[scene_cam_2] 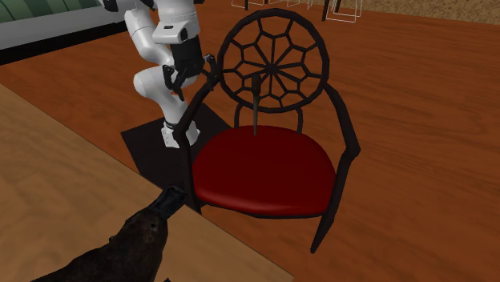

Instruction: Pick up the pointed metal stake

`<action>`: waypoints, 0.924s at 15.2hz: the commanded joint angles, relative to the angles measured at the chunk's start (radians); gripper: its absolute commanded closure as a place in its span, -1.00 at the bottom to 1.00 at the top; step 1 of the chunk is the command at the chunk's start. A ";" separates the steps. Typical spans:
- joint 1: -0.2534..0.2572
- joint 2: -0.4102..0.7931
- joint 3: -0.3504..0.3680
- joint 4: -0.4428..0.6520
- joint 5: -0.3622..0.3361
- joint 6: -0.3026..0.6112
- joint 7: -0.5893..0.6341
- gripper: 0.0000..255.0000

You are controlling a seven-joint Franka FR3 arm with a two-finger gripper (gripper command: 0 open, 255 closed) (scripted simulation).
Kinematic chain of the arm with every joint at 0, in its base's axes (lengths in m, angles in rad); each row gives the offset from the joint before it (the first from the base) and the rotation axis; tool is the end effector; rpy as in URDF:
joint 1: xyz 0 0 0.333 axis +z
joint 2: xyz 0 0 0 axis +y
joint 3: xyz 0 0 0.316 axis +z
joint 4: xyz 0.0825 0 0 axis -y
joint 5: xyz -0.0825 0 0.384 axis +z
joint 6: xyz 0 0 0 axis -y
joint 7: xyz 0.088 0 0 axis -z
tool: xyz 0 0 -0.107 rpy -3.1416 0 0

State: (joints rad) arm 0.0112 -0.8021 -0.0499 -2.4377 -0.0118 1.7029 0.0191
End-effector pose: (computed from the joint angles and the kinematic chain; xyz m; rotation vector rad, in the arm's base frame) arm 0.3136 -0.0169 0.5682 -3.1152 0.0664 -0.1040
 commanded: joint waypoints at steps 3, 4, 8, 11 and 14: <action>0.016 -0.017 0.047 -0.013 0.030 -0.007 0.055 -1.00; 0.024 -0.024 0.070 -0.018 0.046 -0.010 0.083 -1.00; 0.058 -0.035 0.165 -0.024 0.111 -0.017 0.194 -1.00; 0.082 -0.028 0.238 -0.016 0.161 -0.017 0.278 -1.00; 0.103 -0.007 0.310 0.004 0.208 -0.013 0.361 -1.00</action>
State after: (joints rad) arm 0.1094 -0.8248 0.2372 -2.4510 0.1816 1.6906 0.3518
